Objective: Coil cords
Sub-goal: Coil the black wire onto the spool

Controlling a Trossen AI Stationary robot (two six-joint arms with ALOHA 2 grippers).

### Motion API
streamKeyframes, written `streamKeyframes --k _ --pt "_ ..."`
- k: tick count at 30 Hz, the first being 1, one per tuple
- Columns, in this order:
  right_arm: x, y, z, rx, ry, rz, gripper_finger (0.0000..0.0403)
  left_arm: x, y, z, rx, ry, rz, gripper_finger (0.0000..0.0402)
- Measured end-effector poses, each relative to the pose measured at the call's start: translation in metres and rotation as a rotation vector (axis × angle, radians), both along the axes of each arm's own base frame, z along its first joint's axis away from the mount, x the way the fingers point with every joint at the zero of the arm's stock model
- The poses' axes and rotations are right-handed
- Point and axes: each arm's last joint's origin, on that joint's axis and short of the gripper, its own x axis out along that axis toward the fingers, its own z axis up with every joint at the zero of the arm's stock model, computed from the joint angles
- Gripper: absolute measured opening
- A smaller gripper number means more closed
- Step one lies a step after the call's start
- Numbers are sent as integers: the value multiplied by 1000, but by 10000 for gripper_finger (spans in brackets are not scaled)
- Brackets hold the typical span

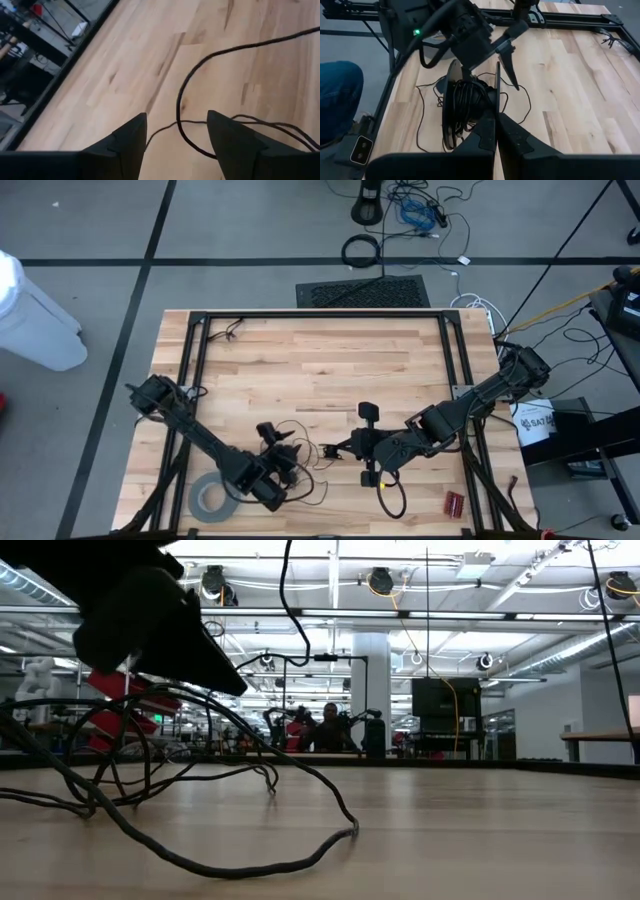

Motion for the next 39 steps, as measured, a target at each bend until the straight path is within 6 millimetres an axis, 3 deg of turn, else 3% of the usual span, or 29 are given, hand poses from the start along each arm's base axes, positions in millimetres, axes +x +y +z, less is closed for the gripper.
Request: streamKeyframes --k 10,19,26,30,33,39 --pt "0 0 0 -5 1 3 0 3 3 -1 -55 33 1 202" --pt "0 0 0 -5 2 4 0 -2 -4 -1 -83 5 3 124" --pt "-1 -1 -1 -14 16 4 0 -2 -5 -2 -91 9 0 18" --pt "-1 -1 -2 -15 18 4 0 -2 -5 -1 -110 4 10 9" --pt "-1 -1 -2 -15 18 4 0 -3 -9 8 -125 17 -2 5" --pt "-1 -1 -2 -18 24 4 0 -15 -17 49 -142 21 13 3"
